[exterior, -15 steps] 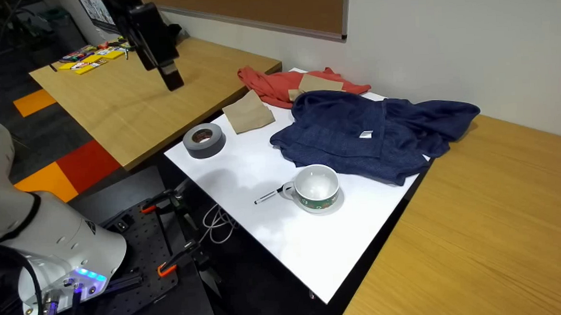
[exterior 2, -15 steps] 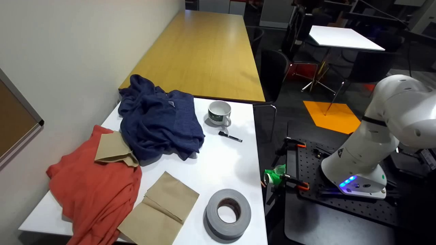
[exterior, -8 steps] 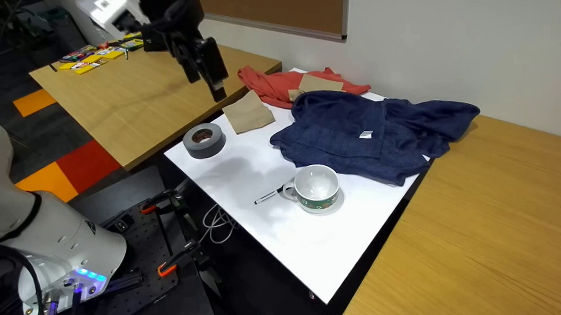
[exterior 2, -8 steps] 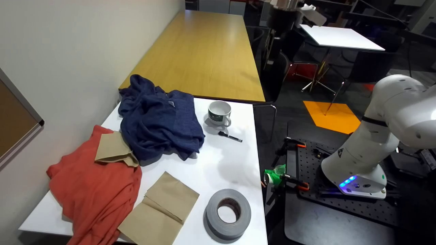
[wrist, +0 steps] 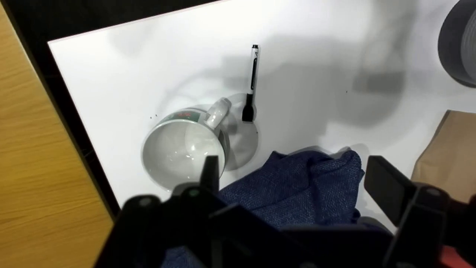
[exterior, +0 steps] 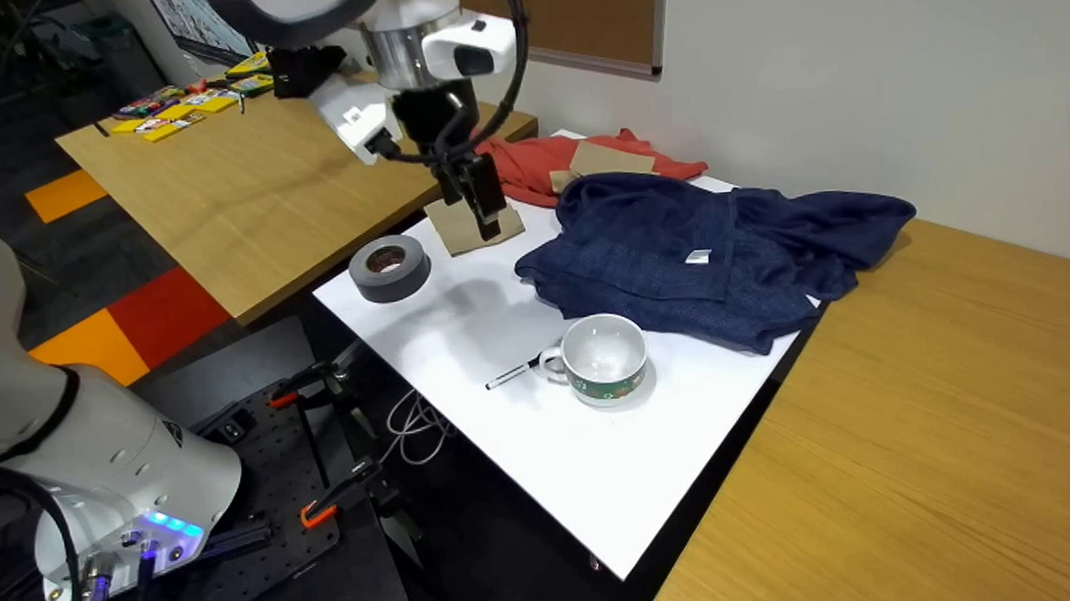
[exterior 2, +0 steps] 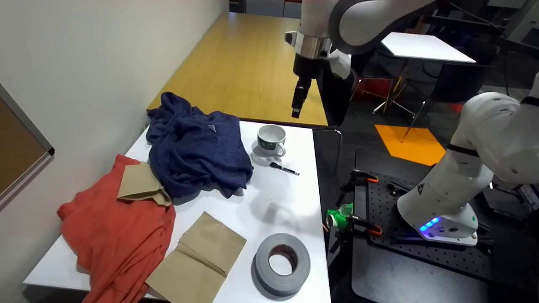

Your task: Move the cup to the left

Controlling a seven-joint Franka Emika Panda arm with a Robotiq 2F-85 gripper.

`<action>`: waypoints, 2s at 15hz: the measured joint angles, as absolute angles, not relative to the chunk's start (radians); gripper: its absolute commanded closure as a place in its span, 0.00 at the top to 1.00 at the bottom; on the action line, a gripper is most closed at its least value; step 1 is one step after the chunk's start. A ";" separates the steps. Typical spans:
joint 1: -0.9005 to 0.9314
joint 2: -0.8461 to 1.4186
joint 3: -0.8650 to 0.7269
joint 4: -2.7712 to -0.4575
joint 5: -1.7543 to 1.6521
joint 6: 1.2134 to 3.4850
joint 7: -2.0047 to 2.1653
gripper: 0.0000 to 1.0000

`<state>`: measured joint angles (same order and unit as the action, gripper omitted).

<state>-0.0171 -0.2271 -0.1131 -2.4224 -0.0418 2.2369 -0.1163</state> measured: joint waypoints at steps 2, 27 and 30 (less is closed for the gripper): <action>-0.019 -0.157 -0.113 -2.423 -0.031 2.309 -0.109 1.00; -0.063 0.292 -0.112 -2.337 0.066 2.790 -0.039 1.00; -0.067 0.348 -0.113 -2.300 0.064 2.797 -0.013 1.00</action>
<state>-0.0673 0.3477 -0.1130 -2.3000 0.0644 2.7971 -0.0126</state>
